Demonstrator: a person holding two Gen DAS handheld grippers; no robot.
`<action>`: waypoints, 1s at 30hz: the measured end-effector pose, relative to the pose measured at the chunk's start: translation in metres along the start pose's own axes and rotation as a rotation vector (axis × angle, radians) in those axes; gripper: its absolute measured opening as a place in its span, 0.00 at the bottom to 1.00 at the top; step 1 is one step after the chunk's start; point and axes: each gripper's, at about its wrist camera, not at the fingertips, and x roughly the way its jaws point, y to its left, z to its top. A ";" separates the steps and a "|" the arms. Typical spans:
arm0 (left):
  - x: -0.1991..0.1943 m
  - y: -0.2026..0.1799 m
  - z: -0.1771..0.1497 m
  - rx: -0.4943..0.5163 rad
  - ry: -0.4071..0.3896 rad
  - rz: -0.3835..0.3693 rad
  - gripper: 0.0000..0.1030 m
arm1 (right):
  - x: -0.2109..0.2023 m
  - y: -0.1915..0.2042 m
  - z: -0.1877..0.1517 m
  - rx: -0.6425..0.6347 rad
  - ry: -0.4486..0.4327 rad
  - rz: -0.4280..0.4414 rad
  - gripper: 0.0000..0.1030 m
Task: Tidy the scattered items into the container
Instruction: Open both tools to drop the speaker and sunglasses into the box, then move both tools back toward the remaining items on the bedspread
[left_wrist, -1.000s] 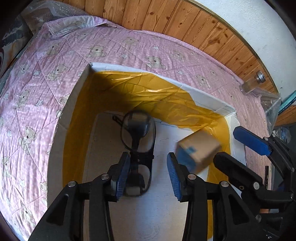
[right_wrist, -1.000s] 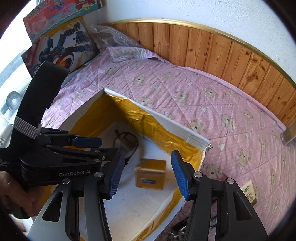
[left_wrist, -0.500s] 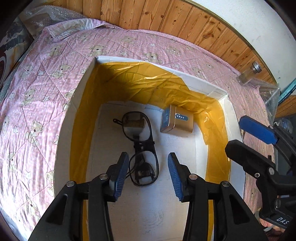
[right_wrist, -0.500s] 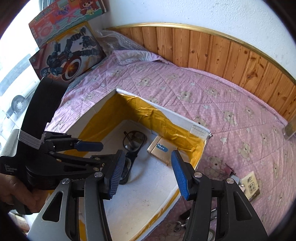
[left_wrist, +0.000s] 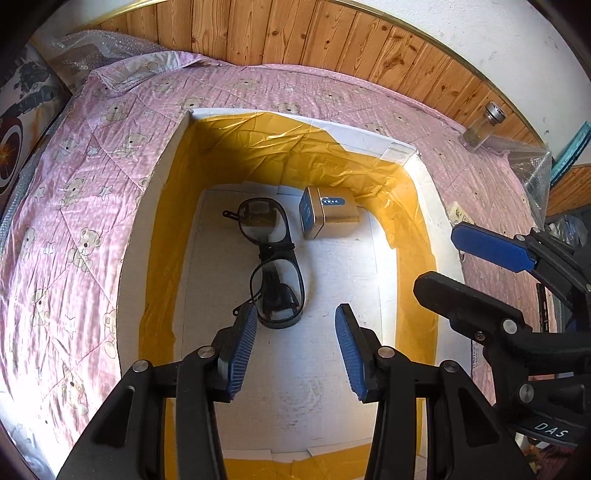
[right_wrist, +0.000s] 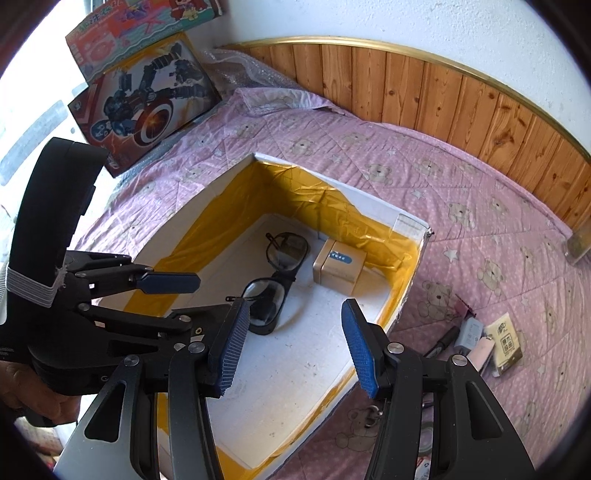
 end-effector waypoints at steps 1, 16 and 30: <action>-0.003 0.000 -0.002 0.000 -0.004 0.002 0.48 | -0.002 0.001 -0.001 0.002 0.000 0.002 0.54; -0.031 -0.012 -0.036 0.015 -0.019 -0.001 0.49 | -0.028 0.020 -0.025 -0.009 -0.002 0.013 0.54; -0.052 -0.026 -0.075 0.021 -0.014 -0.008 0.49 | -0.056 0.033 -0.055 -0.009 -0.027 0.011 0.54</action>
